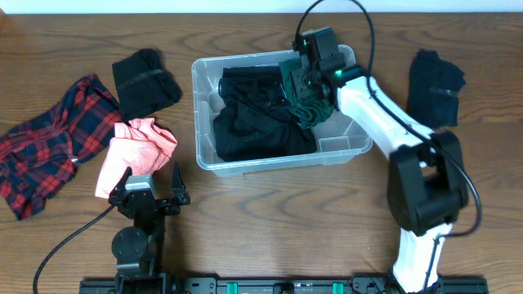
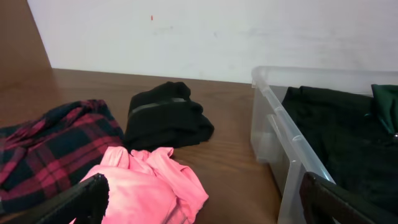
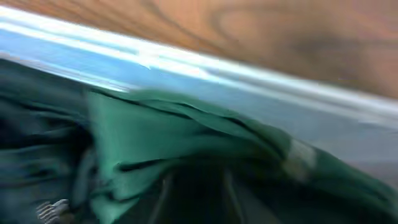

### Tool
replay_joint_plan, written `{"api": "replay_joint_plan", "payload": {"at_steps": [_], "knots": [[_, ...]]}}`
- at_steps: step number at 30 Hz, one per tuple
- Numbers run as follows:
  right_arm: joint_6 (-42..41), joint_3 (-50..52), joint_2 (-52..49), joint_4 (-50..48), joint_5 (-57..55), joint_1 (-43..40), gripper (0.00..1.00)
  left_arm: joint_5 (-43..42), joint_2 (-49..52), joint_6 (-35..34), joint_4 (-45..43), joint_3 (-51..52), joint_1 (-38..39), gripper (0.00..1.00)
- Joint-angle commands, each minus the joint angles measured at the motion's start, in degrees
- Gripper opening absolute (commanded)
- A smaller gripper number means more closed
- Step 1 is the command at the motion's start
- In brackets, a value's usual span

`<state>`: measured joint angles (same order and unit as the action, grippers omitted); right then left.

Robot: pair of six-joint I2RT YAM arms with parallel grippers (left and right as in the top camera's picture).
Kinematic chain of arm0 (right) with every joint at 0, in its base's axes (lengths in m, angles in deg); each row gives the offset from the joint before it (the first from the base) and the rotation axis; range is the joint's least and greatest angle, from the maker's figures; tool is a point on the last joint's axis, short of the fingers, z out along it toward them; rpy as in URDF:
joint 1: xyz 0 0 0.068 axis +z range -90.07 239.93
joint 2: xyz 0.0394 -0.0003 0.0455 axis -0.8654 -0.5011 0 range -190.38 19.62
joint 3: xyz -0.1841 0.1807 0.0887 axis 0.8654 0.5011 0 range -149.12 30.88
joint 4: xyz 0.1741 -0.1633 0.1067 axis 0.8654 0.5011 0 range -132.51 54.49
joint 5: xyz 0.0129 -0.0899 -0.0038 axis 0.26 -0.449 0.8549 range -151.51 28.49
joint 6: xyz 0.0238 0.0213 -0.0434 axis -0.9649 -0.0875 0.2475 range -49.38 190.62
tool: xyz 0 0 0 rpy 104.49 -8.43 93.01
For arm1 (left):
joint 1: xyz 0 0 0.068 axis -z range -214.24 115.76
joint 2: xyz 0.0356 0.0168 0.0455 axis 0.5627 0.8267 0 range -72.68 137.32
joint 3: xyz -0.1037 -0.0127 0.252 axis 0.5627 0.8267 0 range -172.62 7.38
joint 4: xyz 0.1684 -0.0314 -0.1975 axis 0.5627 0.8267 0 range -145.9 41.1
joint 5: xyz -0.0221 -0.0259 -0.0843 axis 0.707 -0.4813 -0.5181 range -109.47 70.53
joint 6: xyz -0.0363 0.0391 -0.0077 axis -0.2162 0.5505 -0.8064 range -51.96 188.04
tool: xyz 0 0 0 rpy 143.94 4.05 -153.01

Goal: Pack container
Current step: 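Lower the green clothes into the bin's right side and release, then move the right gripper to the dark folded item on the right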

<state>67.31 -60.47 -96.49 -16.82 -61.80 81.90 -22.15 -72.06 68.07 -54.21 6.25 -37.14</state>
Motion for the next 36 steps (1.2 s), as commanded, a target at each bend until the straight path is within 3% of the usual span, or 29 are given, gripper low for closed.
{"api": "replay_joint_plan", "payload": {"at_steps": [1, 9, 19, 23, 28, 36], "knots": [[0.4, -2.7, 9.7, 2.2, -0.5, -2.5, 0.31, 0.5, -0.3, 0.3, 2.2, 0.9, 0.1, 0.98], [-0.5, -2.7, 21.2, 16.0, -4.4, -18.3, 0.51, 0.5, -0.3, 0.4, 2.2, 0.9, 0.1, 0.98], [2.6, -2.6, 15.9, 26.1, -0.6, -44.7, 0.86, 0.5, -0.3, 0.3, 2.2, 0.9, 0.1, 0.98], [4.2, -2.6, 10.3, 25.9, 8.6, -50.9, 0.91, 0.5, -0.3, 0.4, 2.2, 0.9, 0.1, 0.98], [13.1, -2.6, 2.4, 23.9, 22.4, -54.5, 0.95, 0.5, -0.3, 0.4, 2.2, 0.9, 0.1, 0.98], [21.6, -2.6, -7.8, 17.7, 25.7, -54.1, 0.95, 0.5, -0.3, 0.4, 2.2, 0.9, 0.1, 0.98]]}}
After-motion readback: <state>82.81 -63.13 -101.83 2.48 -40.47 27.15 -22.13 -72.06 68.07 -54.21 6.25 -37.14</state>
